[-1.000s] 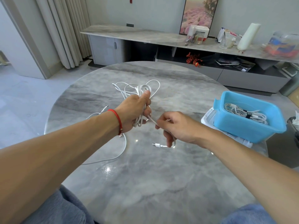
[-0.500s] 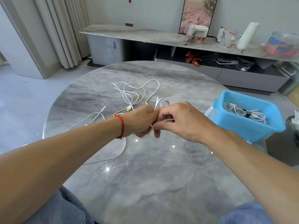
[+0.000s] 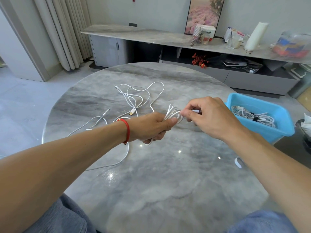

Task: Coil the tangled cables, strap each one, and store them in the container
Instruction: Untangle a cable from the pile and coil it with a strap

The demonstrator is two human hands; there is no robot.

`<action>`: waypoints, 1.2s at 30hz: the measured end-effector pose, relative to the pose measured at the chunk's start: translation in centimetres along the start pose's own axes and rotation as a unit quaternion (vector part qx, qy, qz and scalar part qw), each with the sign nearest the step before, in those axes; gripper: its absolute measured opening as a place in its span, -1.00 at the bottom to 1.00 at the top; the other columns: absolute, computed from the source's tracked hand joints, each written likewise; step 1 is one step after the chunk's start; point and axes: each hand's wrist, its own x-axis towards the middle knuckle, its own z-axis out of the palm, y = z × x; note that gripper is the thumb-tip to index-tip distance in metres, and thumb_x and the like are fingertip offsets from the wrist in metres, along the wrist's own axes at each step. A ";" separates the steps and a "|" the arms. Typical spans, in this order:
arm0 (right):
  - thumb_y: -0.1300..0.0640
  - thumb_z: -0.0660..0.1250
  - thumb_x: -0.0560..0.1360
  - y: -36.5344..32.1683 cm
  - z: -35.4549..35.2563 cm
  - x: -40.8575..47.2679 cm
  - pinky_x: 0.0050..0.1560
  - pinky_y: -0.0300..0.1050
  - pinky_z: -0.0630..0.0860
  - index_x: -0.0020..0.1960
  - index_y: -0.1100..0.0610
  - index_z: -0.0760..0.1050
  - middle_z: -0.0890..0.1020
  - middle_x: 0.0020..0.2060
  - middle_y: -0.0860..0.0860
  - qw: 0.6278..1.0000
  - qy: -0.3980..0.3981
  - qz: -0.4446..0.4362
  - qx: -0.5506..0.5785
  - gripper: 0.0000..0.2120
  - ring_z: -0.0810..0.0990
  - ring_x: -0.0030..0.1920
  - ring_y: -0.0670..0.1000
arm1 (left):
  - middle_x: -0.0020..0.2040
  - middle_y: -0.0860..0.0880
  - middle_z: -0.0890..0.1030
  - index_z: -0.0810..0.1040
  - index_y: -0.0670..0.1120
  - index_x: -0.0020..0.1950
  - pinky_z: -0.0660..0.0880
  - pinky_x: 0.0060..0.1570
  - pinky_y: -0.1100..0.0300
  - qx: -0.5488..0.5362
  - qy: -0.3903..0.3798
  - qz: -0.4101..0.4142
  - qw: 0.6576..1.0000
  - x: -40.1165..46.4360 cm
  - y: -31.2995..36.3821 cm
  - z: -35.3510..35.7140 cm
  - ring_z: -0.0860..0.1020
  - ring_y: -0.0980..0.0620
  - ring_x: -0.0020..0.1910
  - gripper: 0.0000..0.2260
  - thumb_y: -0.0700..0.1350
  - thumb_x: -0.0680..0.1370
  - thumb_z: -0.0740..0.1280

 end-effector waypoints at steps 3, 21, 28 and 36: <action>-0.15 0.35 0.60 -0.5 0.3 0.0 -0.05 0.04 0.61 -0.12 -0.03 0.63 0.70 -0.24 -0.08 0.999 0.025 -0.001 -0.038 -0.76 0.66 -0.19 0.01 | -0.49 0.01 0.31 0.26 -0.05 -0.36 0.35 -0.35 0.10 0.003 0.023 0.007 1.000 0.2 -0.2 0.2 0.28 0.00 -0.51 -0.49 0.27 0.64 0.11; -0.07 0.38 0.62 0.3 1.1 0.2 0.04 -0.01 0.64 0.10 -0.07 0.69 0.73 -0.07 -0.11 0.999 -0.001 0.021 0.037 -0.85 0.71 -0.05 -0.08 | -0.50 0.06 0.29 0.28 -0.07 -0.22 0.25 -0.58 0.27 -0.082 0.017 0.020 0.996 -0.1 -0.4 0.2 0.22 0.05 -0.60 -0.60 0.17 0.67 0.16; -0.02 0.37 0.57 -0.8 2.5 0.2 -0.32 -0.09 0.34 -0.13 0.18 0.67 0.53 -0.46 0.06 0.997 0.033 0.071 -0.006 -0.72 0.45 -0.35 0.04 | -0.46 0.03 0.32 0.31 -0.07 -0.17 0.26 -0.55 0.28 -0.135 0.066 0.009 0.989 0.2 -0.5 0.2 0.25 0.04 -0.58 -0.60 0.22 0.65 0.15; 0.17 0.51 0.53 -2.6 4.4 -0.3 -0.25 -0.19 0.65 -0.12 0.29 0.72 0.76 -0.25 0.13 0.897 -0.071 0.203 0.387 -0.83 0.75 -0.27 0.05 | -0.22 -0.09 0.56 0.48 -0.21 -0.13 0.26 -0.46 0.14 -0.116 0.092 0.024 0.989 0.0 -0.7 0.4 0.37 -0.06 -0.55 -0.47 0.22 0.68 0.07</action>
